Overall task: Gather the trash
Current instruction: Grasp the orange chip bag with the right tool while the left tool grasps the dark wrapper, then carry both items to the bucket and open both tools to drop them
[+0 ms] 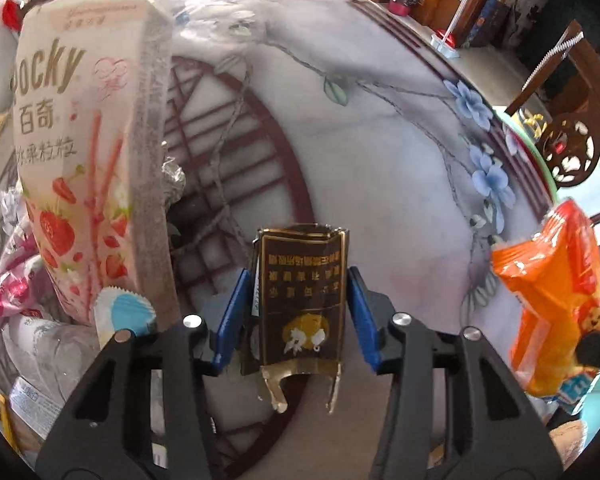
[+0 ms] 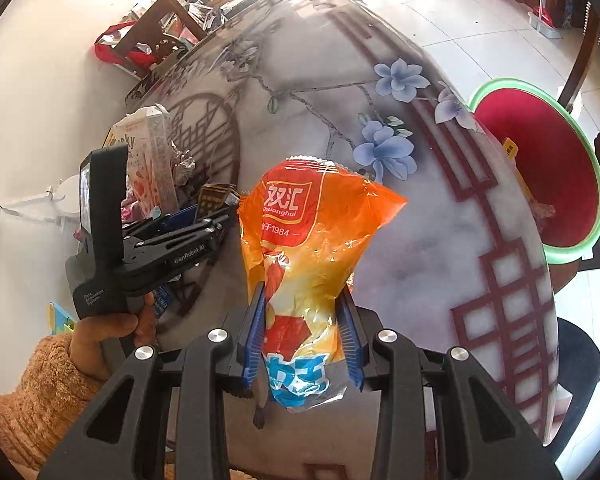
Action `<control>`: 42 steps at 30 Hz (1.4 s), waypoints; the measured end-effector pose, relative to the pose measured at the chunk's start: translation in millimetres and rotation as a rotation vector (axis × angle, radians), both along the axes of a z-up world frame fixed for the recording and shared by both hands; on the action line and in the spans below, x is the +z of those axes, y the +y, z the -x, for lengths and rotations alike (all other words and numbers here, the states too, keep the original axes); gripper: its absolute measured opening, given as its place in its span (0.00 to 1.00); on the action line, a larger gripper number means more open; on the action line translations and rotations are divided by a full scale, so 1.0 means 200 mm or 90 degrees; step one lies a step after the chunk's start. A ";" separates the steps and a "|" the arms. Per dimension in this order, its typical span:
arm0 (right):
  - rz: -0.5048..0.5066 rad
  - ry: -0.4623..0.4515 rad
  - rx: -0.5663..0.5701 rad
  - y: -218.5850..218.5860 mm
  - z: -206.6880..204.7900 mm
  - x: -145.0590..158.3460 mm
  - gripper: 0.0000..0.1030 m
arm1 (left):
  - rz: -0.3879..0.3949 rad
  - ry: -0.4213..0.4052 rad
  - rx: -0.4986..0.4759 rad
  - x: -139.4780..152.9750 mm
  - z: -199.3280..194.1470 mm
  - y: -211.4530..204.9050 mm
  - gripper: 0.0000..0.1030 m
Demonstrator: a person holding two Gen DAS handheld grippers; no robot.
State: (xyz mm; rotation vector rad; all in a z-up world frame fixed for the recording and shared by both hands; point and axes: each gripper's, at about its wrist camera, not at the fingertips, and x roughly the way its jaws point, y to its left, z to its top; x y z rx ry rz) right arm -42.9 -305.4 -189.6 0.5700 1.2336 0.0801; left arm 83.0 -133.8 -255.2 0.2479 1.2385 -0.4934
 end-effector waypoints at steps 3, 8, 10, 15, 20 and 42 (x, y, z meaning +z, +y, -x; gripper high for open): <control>0.008 -0.011 0.008 0.01 -0.02 0.02 0.32 | 0.017 0.002 0.027 0.03 0.01 0.04 0.45; 0.019 -0.029 0.019 0.02 -0.04 0.04 0.32 | 0.048 -0.018 0.050 0.17 0.07 0.07 0.45; 0.020 -0.033 0.023 0.03 -0.04 0.05 0.32 | 0.062 -0.030 0.054 0.24 0.09 0.06 0.45; 0.015 -0.040 0.030 0.03 -0.04 0.07 0.32 | 0.080 -0.054 0.058 0.35 0.14 0.04 0.45; 0.017 -0.055 0.030 0.02 -0.02 0.10 0.32 | 0.083 -0.076 0.069 0.43 0.16 0.03 0.45; 0.016 -0.088 -0.010 -0.13 0.05 0.16 0.32 | 0.097 -0.107 0.056 0.54 0.24 -0.07 0.46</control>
